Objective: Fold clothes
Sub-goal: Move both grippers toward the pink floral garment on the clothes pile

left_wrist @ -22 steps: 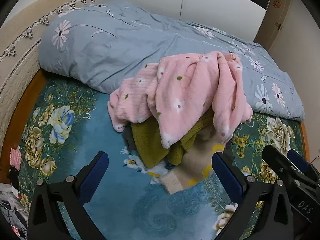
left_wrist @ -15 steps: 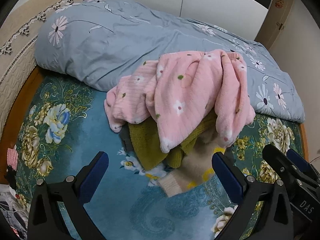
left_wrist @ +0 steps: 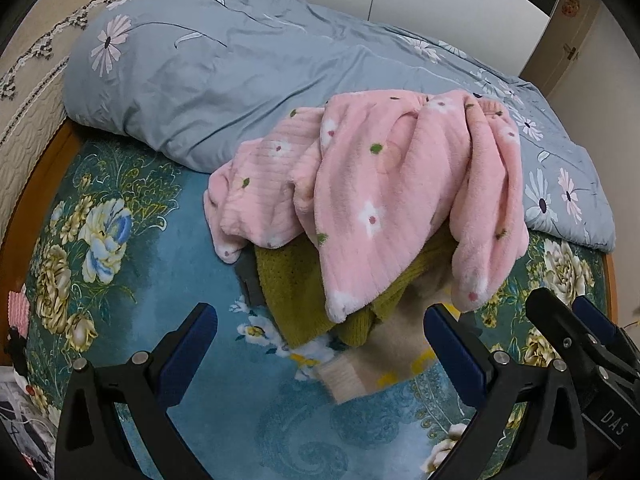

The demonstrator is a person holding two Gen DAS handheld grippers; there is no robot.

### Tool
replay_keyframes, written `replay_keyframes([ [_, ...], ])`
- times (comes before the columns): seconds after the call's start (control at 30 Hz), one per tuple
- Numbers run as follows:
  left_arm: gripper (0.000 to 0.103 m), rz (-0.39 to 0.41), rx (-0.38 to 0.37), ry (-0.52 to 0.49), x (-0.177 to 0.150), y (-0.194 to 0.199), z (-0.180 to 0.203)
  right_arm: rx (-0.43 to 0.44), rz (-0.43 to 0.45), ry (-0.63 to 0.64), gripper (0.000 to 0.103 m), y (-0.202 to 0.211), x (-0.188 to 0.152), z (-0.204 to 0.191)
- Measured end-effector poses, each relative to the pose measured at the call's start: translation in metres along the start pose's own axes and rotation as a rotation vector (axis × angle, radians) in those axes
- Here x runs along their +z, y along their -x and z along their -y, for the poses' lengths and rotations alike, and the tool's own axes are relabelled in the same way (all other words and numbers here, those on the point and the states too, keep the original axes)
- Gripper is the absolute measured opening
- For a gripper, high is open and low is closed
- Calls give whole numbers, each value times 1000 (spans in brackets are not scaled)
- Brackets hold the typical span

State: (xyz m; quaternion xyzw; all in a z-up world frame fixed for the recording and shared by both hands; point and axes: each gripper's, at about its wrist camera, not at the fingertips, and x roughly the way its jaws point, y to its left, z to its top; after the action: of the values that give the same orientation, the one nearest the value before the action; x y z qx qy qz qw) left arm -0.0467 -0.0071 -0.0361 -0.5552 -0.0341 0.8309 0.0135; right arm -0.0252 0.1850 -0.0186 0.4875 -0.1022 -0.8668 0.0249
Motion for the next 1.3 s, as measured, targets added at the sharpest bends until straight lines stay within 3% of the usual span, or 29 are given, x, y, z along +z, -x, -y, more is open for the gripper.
replay_keyframes([
  [0.43,103,34,-36,-5,15,-10,-3,0,24,18,103,-10,14,-4],
  [0.8,102,67,-2,-52,20,-11,0,-12,32,18,103,-16,15,-6],
  [0.97,102,68,-6,-53,22,-12,0,23,-8,-1,103,-23,16,-1],
  [1.3,102,69,0,-55,20,-14,1,50,-6,30,103,-25,15,-4],
])
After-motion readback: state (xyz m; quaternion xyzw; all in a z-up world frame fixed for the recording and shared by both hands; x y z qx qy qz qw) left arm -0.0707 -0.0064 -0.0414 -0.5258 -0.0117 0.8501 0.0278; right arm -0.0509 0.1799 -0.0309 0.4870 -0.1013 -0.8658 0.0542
